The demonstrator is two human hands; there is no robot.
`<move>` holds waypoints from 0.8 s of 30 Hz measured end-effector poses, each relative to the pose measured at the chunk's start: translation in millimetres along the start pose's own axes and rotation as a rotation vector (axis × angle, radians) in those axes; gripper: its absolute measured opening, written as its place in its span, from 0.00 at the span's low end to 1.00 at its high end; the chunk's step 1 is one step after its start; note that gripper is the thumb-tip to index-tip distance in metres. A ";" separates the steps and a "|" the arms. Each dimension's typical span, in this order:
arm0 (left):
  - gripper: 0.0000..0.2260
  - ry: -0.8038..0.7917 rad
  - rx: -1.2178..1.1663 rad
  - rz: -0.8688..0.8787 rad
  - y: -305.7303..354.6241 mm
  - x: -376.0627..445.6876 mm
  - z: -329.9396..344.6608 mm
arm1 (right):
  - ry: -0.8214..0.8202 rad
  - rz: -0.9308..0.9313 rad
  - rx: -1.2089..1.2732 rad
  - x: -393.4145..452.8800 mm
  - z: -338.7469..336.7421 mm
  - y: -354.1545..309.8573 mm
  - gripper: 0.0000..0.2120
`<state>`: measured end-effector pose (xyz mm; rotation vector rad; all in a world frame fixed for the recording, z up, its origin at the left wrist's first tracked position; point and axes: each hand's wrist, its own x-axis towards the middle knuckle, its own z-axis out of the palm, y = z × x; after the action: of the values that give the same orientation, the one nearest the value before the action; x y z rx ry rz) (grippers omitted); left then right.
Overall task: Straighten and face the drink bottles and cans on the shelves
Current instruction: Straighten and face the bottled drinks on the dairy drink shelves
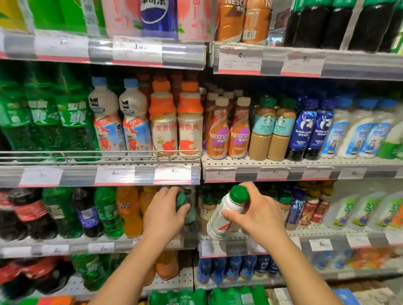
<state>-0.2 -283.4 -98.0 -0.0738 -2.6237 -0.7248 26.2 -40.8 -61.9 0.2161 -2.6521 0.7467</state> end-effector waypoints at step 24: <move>0.18 0.086 -0.275 -0.179 -54.7 -68.8 -45.4 | -0.226 -0.062 -0.226 67.1 139.8 -27.9 0.32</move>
<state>71.1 -349.4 -116.9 0.1115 -2.4553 -1.1215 -72.3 -141.5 -132.4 0.3364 -2.9001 0.4182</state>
